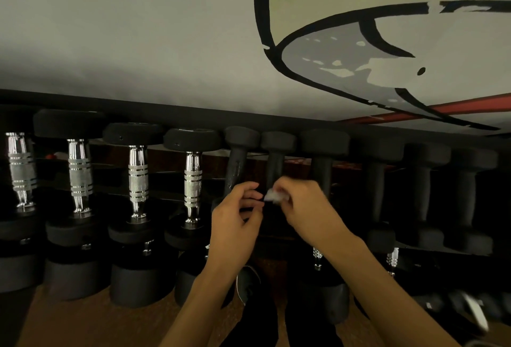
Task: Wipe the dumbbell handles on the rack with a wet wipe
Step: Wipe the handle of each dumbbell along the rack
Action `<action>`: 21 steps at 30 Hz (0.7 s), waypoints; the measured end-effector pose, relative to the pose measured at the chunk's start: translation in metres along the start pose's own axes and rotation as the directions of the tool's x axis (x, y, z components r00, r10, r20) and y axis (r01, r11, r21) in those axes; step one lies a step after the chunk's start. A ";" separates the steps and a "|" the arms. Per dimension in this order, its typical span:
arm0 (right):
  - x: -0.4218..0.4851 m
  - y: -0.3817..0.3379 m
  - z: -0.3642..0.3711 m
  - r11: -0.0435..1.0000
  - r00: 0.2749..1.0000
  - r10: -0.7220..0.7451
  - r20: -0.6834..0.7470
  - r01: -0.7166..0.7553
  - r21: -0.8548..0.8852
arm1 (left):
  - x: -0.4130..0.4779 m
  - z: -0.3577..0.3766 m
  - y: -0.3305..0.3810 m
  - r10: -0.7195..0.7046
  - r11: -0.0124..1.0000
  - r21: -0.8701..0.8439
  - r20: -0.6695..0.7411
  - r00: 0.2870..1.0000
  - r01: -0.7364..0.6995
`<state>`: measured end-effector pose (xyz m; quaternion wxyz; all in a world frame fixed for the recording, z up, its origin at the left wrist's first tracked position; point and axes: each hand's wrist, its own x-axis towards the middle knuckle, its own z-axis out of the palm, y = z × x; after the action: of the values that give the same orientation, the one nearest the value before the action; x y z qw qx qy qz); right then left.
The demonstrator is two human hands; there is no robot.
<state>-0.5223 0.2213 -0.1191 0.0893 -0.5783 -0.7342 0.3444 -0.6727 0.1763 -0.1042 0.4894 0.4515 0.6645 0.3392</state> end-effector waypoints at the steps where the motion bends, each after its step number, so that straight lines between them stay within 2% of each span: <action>1: -0.002 -0.001 -0.001 1.000 0.997 -0.001 0.076 0.003 -0.017 | 0.001 0.000 0.001 0.002 1.000 0.002 0.000 1.000 -0.002; 3: 0.000 -0.006 -0.006 0.999 0.995 -0.038 0.089 0.037 0.012 | 0.002 -0.001 0.001 0.002 1.000 -0.006 -0.008 1.000 -0.002; 6: 0.019 -0.014 -0.019 0.994 0.990 -0.080 -0.120 0.089 0.070 | 0.004 -0.002 0.000 -0.004 1.000 -0.006 -0.029 1.000 0.003; 8: 0.032 -0.021 -0.023 0.999 0.986 -0.031 -0.166 0.035 0.018 | 0.004 -0.004 0.000 -0.002 1.000 0.009 -0.041 0.999 0.003; 11: 0.042 -0.039 -0.020 0.952 0.998 0.057 0.014 -0.050 -0.302 | 0.004 -0.006 0.000 -0.010 1.000 0.013 -0.044 0.999 0.010; 14: 0.045 -0.055 -0.018 0.903 0.982 0.045 0.185 0.039 -0.428 | 0.004 -0.008 0.001 -0.017 1.000 0.024 -0.044 0.999 0.018; 18: 0.041 -0.055 -0.022 0.912 0.941 0.010 0.338 0.131 -0.390 | 0.004 -0.011 0.002 -0.011 1.000 0.019 -0.049 0.999 0.012; 21: 0.028 -0.035 -0.015 0.977 0.901 -0.008 0.434 0.098 -0.187 | 0.004 -0.013 0.000 -0.013 0.999 0.033 -0.057 0.998 0.015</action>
<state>-0.5505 0.2493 -0.0946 -0.1255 -0.4736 -0.7826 0.3840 -0.6854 0.1802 -0.1015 0.4653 0.4451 0.6869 0.3371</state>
